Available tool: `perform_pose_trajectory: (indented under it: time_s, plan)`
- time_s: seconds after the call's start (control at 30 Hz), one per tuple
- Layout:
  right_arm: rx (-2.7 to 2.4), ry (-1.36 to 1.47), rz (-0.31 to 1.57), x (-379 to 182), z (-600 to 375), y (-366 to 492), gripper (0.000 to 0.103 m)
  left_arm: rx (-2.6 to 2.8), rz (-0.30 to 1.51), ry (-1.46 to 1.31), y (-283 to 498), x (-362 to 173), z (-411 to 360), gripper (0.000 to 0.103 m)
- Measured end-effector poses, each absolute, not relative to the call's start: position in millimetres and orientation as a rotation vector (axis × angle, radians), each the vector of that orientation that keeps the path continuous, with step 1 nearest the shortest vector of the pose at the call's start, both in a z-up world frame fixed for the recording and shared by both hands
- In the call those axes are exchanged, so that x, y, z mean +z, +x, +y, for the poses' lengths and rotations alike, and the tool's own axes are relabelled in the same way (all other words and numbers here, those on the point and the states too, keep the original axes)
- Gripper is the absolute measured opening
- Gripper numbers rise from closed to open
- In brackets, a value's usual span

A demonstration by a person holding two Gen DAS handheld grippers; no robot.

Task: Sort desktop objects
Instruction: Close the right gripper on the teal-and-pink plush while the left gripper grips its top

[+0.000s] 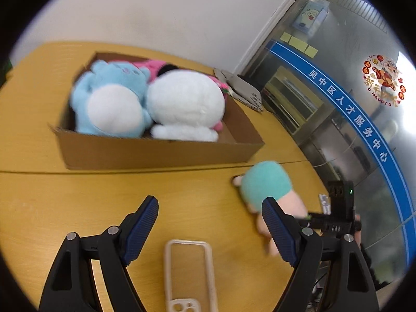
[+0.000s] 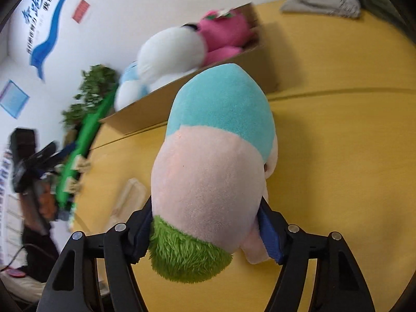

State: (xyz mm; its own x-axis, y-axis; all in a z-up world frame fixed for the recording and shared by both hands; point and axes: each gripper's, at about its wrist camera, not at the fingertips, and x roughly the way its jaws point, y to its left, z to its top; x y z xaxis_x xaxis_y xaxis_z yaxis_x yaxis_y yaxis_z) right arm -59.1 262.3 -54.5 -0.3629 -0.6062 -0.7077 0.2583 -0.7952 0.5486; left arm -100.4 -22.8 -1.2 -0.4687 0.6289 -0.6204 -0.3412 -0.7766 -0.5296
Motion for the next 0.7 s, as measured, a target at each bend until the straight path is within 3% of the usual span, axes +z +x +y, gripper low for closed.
perform_pose_trajectory:
  time_s: [0.3, 0.4, 0.47, 0.57, 0.7]
  plan:
    - [-2.158, 1.34, -0.489, -74.5, 224.4, -11.5, 0.082, 1.93, -0.486, -1.366, -156.2, -84.7, 85.5, 0.083]
    - [-2.168, 1.364, -0.497, -78.5, 227.2, -8.8, 0.089, 1.941, -0.459, -1.368, -153.3, -85.2, 90.1, 0.084]
    - [-2.207, 1.376, -0.384, -73.8, 220.8, -4.8, 0.096, 1.971, -0.424, -1.377, -149.3, -81.6, 87.7, 0.084]
    - [-2.275, 1.371, -0.241, -60.5, 214.5, 1.5, 0.097, 2.033, -0.397, -1.396, -144.0, -78.4, 78.4, 0.083]
    - [-2.392, 1.288, -0.246, -25.0, 221.1, 6.8, 0.099, 2.027, -0.445, -1.403, -140.5, -83.0, 67.3, 0.083]
